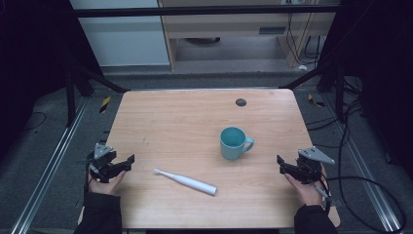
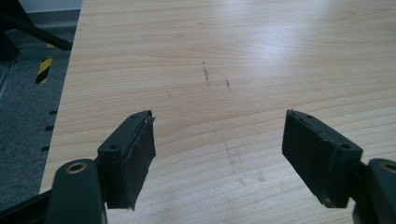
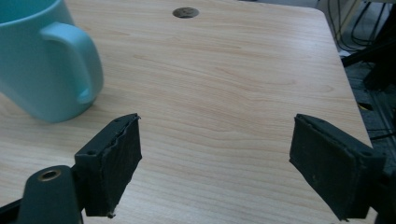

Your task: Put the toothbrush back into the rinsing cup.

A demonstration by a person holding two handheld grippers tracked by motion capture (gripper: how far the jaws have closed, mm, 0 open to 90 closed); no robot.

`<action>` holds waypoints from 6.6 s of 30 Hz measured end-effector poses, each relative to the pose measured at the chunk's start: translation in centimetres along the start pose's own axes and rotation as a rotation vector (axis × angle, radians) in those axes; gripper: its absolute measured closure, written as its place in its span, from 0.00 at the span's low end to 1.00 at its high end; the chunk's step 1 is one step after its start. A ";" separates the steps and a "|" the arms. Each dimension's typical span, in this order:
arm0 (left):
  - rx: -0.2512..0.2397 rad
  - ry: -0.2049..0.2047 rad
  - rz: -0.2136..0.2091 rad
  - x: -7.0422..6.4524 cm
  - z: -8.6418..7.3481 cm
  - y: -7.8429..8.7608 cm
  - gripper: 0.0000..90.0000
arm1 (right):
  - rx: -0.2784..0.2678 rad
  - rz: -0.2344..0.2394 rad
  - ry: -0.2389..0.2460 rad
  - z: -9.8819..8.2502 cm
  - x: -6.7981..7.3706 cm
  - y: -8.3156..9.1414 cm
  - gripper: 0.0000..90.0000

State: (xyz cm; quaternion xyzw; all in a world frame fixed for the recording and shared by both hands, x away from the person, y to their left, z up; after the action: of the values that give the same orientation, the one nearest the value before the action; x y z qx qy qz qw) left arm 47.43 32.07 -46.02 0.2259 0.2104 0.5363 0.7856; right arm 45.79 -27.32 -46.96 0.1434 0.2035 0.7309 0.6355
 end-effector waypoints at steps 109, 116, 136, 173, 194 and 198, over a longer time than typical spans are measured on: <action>0.044 -0.047 -0.018 -0.4 0.1 -0.4 0.48 | 0.257 0.700 0.447 -1.4 20.2 -1.8 0.73; 0.037 -0.042 -0.019 -0.4 0.1 -0.3 0.48 | 0.272 0.720 0.475 -1.4 19.0 -1.3 0.73; 0.041 -0.045 -0.019 -0.4 0.1 -0.3 0.48 | 0.312 0.707 0.487 -2.6 13.4 0.1 0.73; 0.066 -0.051 -0.024 -0.3 0.0 -0.7 0.47 | 0.454 0.626 0.604 3.7 18.0 -0.3 0.52; 0.073 -0.052 -0.027 -0.2 0.0 -0.8 0.47 | 0.565 0.600 0.695 3.5 20.5 -2.5 0.57; 0.070 -0.057 -0.024 -0.2 0.0 -0.8 0.47 | 0.590 0.594 0.704 3.4 20.9 -2.7 0.57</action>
State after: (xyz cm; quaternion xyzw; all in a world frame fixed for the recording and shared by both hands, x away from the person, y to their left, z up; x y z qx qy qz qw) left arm 47.94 31.60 -46.45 0.2659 0.2095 0.5126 0.7891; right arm 46.58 -6.03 -46.35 0.1133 0.5510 0.7947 0.2279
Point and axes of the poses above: each handheld gripper's, and its own axes: y roughly backward along the jaws, z roughly out of its top, x roughly to its left, the point moved 1 cm from there along -y, roughly forward along the jaws, and after that the axes turned 6 degrees about -z, right-handed, at the moved point
